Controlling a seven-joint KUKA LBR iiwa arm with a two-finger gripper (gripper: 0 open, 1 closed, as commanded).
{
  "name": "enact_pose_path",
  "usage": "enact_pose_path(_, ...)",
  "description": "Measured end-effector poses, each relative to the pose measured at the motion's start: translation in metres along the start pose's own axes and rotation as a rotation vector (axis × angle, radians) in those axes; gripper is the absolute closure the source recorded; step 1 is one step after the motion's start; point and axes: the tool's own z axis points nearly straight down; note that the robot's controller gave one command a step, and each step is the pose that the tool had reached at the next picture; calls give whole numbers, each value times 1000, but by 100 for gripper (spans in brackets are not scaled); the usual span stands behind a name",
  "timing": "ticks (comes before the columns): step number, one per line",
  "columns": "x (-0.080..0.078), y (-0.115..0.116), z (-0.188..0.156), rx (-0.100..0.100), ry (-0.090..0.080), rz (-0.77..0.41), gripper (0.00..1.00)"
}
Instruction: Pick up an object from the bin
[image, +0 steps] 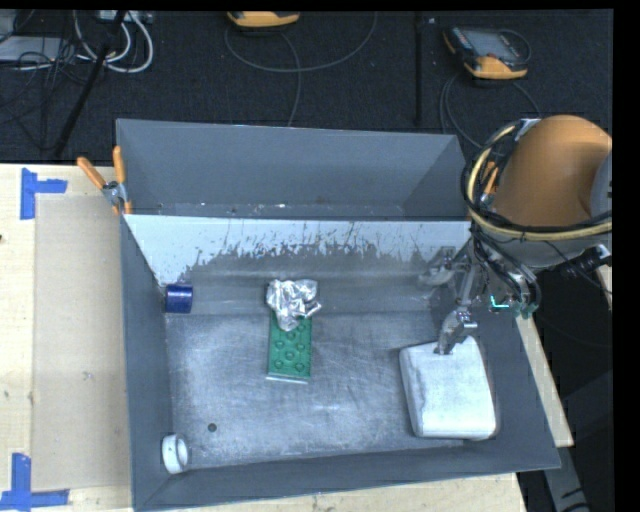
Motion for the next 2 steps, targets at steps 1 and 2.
enact_pose_path(1,-20,139,119,0,-12,-11,0)
enact_pose_path(2,-11,146,124,0,-21,170,0)
